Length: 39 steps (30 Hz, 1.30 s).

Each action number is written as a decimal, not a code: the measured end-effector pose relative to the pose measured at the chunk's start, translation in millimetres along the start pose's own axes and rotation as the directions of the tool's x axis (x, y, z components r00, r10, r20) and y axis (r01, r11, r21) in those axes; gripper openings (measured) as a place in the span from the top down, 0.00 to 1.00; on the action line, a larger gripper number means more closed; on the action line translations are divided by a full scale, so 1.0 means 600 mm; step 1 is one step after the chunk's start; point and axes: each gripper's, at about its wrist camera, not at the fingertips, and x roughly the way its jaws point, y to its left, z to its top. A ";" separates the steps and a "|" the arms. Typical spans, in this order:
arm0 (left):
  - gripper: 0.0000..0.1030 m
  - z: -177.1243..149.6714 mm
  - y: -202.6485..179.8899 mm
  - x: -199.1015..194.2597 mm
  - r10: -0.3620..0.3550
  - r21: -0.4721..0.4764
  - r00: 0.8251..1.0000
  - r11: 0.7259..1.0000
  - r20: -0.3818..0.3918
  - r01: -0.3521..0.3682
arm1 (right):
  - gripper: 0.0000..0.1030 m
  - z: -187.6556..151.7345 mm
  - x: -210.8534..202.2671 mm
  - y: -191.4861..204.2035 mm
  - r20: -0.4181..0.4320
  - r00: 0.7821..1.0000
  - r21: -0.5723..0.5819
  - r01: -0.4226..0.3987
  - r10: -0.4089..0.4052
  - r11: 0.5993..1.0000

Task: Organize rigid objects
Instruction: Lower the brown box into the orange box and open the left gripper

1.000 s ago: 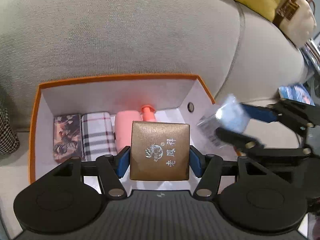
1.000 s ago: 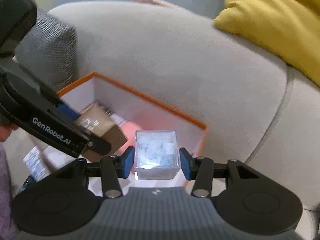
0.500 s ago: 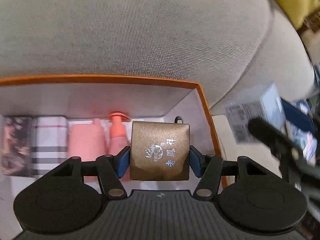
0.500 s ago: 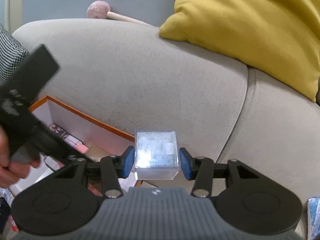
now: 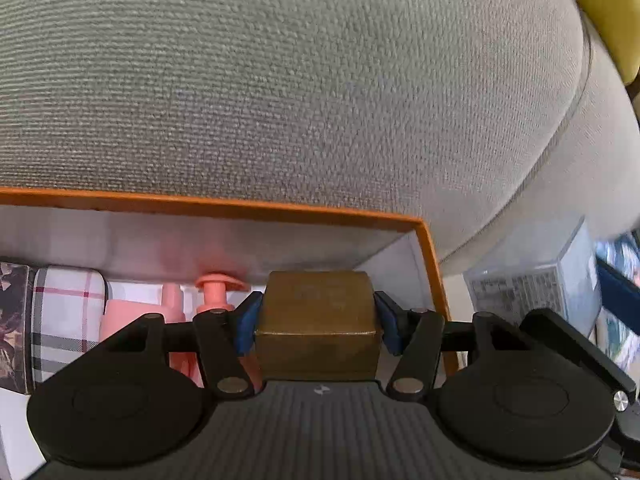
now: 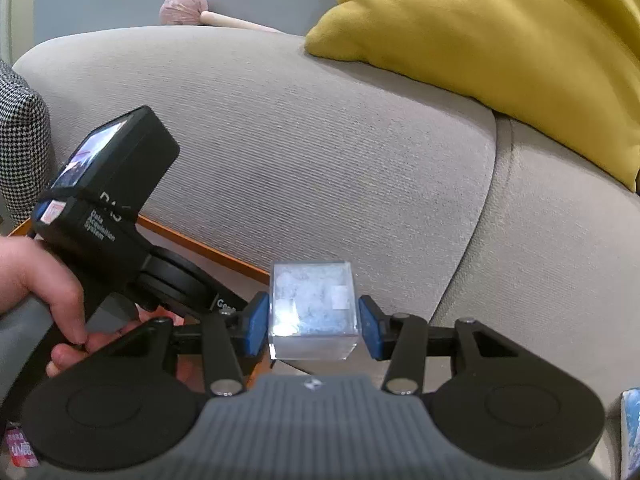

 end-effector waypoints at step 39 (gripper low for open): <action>0.69 -0.061 0.022 -0.082 0.032 0.321 0.999 0.947 -0.007 -0.028 | 0.52 0.003 -0.048 0.052 -0.009 0.995 -0.121 -0.100 0.099 0.988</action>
